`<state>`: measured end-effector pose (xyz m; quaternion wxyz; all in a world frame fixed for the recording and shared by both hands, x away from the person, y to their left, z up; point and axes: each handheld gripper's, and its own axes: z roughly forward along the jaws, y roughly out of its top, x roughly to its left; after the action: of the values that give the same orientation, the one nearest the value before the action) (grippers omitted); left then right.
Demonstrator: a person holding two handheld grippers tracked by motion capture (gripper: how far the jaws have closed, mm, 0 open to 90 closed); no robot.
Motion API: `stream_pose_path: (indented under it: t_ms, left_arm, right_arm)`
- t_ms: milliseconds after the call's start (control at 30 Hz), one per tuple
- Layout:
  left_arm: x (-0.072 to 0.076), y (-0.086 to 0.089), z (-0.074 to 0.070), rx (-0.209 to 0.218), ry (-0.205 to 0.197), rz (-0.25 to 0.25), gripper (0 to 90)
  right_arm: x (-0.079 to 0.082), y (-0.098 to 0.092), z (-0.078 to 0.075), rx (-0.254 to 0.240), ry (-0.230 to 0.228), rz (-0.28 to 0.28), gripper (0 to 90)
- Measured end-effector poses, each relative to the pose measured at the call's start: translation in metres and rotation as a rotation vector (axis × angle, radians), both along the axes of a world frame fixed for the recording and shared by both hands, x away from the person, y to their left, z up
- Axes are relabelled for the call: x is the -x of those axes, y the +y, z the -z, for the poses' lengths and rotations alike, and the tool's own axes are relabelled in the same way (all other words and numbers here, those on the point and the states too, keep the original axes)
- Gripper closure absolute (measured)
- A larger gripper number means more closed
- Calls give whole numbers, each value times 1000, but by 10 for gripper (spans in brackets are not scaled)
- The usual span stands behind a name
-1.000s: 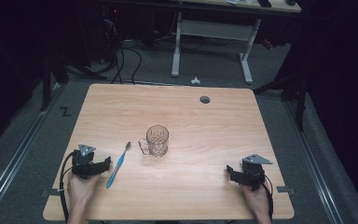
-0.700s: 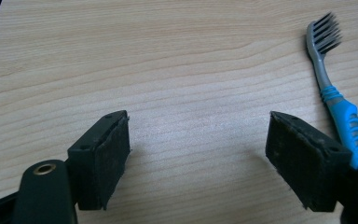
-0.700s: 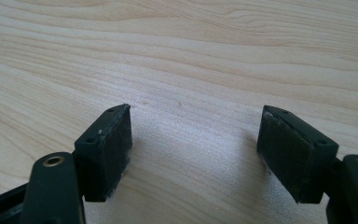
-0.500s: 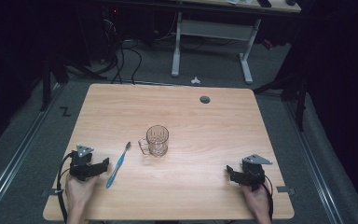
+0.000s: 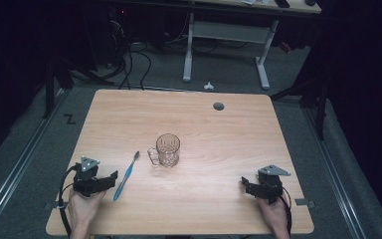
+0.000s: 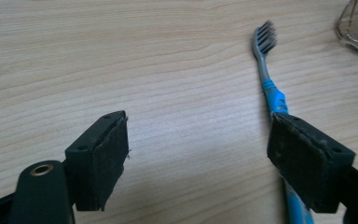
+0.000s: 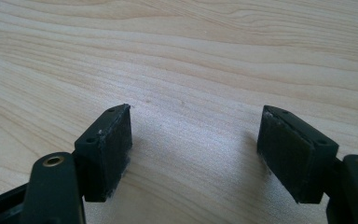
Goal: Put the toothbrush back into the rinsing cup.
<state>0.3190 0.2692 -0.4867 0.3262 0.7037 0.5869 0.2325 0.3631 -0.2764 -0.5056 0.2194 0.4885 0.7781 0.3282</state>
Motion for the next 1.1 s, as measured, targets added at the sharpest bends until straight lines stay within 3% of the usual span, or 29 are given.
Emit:
stream_pose_path:
  t_ms: [633, 867, 967, 1100]
  left_arm:
    - [11, -27, -20, -35, 26, 99, 259]
    - [6, -39, -27, -79, 51, 133, 302]
    - [1, -43, -30, -75, 81, 145, 333]
    - [-3, -50, -34, -89, 84, 158, 348]
  right_arm:
    - [0, 0, 0, -1, 0, -3, 264]
    - [0, 0, 0, 0, -1, -4, 264]
    - [0, 0, 0, 0, -1, -3, 264]
    - [0, 0, 0, 0, -1, -4, 265]
